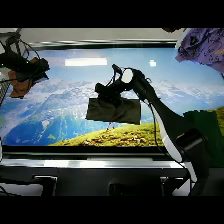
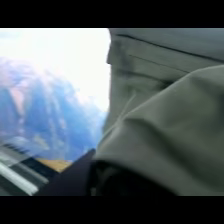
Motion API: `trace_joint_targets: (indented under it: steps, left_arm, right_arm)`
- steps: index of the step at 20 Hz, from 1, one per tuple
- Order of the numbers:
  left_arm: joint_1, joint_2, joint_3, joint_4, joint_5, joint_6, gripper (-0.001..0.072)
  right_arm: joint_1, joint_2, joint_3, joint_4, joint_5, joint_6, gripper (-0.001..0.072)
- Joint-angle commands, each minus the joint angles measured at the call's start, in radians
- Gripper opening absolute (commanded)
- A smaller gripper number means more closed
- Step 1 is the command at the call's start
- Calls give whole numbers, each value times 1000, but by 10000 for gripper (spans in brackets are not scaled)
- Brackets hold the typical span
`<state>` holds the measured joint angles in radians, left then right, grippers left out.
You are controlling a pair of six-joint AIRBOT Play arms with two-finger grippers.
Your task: Fold the clothes and pants, and hang the long-sleeved shirts on hangers.
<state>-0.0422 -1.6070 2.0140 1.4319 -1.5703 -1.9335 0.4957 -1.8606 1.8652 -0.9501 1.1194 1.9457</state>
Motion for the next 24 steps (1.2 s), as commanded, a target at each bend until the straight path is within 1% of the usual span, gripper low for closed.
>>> trace_joint_targets:
  steps: [1,2,3,5,8,9,10,11,14,16,18,19,24]
  left_arm:
    - [1,0,-2,2,0,0,18]
    - [1,0,-5,2,0,0,18]
    - [1,0,-9,2,0,-1,18]
    - [1,0,-18,2,0,-4,18]
    - [1,0,-19,2,0,-4,18]
    - [2,1,-19,5,0,-3,18]
    - [2,1,-19,16,0,-3,18]
    - [2,2,-19,26,0,-3,18]
    - [2,2,-18,55,0,-3,18]
    - [2,2,-18,64,-1,-3,18]
    - [2,2,-19,70,-1,-3,18]
    - [2,1,-19,70,-1,-3,18]
    - [2,1,-19,70,-1,-4,18]
  right_arm:
    - [2,-21,6,162,-82,-129,372]
    - [2,-20,23,192,-82,-171,423]
    - [2,-17,44,204,-74,-202,425]
    - [-5,-3,97,193,-44,-214,484]
    - [-85,35,188,169,37,-211,484]
    - [-136,61,190,172,66,-211,489]
    - [-204,90,190,172,113,-226,542]
    - [-277,113,190,172,169,-254,555]
    - [-535,150,164,180,374,-354,556]
    - [-670,155,70,188,462,-418,555]
    - [-748,155,-88,228,463,-485,555]
    - [-768,154,-173,251,436,-523,554]
    - [-765,153,-526,293,240,-662,552]
